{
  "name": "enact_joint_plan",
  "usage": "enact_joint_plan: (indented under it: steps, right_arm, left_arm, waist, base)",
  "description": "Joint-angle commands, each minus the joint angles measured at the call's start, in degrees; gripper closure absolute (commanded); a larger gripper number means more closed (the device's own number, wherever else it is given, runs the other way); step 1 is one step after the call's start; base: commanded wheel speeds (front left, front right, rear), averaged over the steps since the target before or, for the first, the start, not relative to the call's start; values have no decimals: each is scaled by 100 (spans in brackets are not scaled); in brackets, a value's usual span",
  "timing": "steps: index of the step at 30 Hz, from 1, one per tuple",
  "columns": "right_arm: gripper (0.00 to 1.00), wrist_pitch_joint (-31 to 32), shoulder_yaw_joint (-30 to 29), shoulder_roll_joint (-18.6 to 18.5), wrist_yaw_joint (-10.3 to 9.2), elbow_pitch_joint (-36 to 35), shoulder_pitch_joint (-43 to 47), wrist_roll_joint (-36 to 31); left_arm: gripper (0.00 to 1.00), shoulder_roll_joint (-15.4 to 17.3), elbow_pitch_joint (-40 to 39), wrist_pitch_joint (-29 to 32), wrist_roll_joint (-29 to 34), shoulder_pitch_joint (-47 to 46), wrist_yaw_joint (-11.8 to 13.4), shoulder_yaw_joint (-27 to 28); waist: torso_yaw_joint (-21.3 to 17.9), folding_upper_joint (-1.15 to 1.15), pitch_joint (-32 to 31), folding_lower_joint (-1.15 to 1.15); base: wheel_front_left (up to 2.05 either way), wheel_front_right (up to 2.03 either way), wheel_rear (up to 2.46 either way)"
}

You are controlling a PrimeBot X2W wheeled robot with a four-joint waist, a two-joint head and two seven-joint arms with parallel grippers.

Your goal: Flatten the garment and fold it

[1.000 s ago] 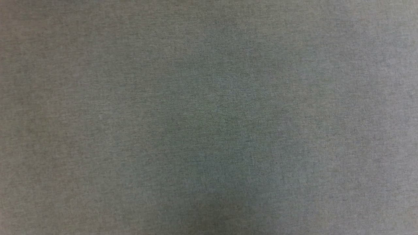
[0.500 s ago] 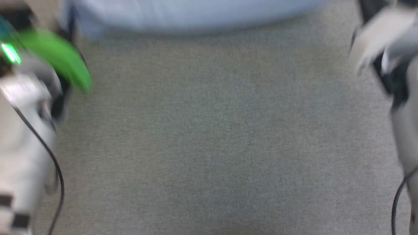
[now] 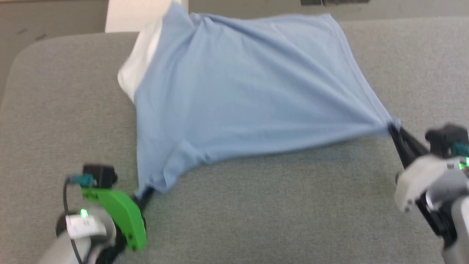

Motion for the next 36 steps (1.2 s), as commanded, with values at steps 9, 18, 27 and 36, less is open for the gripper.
enact_joint_plan:
  steps: [9, 18, 27, 36]
  right_arm:
    - [100, 583, -570, 215, -11, -366, 1494, 17]
    - [100, 686, -962, 540, -11, -587, 2319, 33]
    - [100, -426, -984, 724, -11, -779, 2256, -278]
    - [100, -552, -675, 409, -11, -723, 1577, -239]
  left_arm:
    - [100, 171, -1026, 430, -370, 1452, 523, -250]
    - [100, 323, -1507, 102, 27, 2100, 938, -344]
    - [100, 119, -1345, -1908, 1573, 1490, 889, -316]
    - [100, -30, -830, -2361, 2470, -142, 435, -585]
  waist:
    - [208, 0, -316, 1]
    - [229, 0, -487, 1]
    - [246, 0, -494, 1]
    - [196, 0, -292, 1]
  base:
    - [0, 0, 0]
    - [0, 0, 0]
    - [0, 0, 0]
    - [0, 0, 0]
